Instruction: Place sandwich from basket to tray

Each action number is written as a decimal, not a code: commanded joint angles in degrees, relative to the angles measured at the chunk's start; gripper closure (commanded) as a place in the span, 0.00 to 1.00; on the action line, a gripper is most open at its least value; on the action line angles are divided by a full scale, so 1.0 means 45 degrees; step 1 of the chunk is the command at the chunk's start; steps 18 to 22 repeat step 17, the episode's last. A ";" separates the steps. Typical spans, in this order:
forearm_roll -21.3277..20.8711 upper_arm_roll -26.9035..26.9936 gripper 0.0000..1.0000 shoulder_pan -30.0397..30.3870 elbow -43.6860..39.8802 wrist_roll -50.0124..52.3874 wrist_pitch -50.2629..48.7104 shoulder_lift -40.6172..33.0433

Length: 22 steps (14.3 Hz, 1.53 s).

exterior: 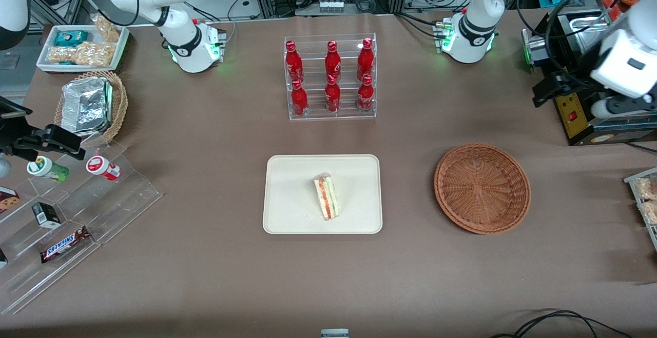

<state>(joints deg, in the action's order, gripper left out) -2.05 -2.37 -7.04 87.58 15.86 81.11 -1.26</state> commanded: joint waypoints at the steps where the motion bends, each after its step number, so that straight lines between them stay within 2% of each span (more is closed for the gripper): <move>1: -0.0599 -0.0566 0.00 -0.0058 -0.0204 -0.0145 -0.0055 -0.0111; 4: -0.0521 -0.0567 0.00 -0.0057 -0.0224 -0.1589 -0.0114 -0.0112; 8: -0.0521 -0.0567 0.00 -0.0038 -0.0224 -0.1630 -0.0094 -0.0111; 11: -0.0327 -0.1248 0.00 0.0996 -0.0224 -0.1650 -0.0133 -0.0150; 22: -0.0287 -0.1250 0.00 0.1036 -0.0243 -0.1669 -0.0114 -0.0170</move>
